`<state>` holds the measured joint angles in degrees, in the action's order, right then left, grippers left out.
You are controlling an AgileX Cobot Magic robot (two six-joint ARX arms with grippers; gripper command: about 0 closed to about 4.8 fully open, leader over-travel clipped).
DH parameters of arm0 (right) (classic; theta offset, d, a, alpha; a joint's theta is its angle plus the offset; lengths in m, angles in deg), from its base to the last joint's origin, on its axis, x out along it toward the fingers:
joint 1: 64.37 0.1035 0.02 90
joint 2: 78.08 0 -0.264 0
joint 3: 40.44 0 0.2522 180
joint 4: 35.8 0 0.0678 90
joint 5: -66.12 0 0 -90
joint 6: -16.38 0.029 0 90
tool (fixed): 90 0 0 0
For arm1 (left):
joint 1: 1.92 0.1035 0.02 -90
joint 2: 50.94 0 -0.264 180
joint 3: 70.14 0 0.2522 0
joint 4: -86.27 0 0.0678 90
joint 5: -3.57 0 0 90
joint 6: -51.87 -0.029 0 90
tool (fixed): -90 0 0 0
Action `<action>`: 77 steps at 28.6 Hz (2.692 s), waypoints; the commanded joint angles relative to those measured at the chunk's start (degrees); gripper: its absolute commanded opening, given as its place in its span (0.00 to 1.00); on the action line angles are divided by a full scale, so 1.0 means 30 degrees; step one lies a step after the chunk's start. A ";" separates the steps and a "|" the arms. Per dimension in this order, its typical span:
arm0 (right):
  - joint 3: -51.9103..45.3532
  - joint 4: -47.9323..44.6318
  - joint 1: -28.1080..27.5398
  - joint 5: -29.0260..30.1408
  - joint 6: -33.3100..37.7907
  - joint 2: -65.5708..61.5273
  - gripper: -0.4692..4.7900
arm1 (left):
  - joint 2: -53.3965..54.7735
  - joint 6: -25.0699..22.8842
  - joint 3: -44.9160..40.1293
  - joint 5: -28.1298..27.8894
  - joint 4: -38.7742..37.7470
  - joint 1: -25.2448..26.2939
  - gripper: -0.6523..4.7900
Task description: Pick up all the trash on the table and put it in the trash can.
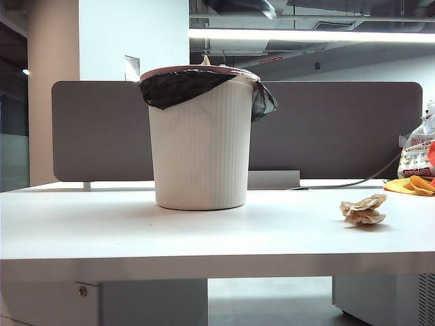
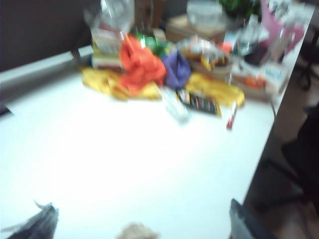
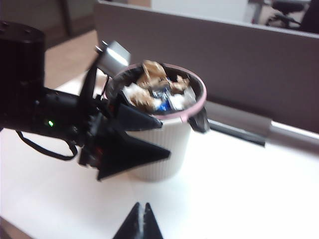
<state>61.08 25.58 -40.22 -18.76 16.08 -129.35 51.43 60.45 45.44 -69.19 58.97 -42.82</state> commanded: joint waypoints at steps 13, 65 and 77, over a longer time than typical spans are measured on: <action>-1.0513 0.0066 0.0007 -0.1239 0.4124 0.6390 0.08 | 0.5872 -0.1290 0.0029 -0.1188 -0.0969 -0.2455 1.00; -1.1016 -0.0386 0.0007 0.0408 0.4663 0.7424 0.08 | 1.0601 0.0933 0.0044 -0.1880 0.3847 -0.2943 0.11; -1.0163 -0.1078 -0.0015 -0.0444 0.4503 0.7672 0.08 | 0.8502 0.0758 0.0073 -0.1923 0.5056 -0.2907 0.11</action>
<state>29.50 24.99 -40.22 -18.41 29.83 -106.38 79.49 63.44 45.12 -75.05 70.55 -51.45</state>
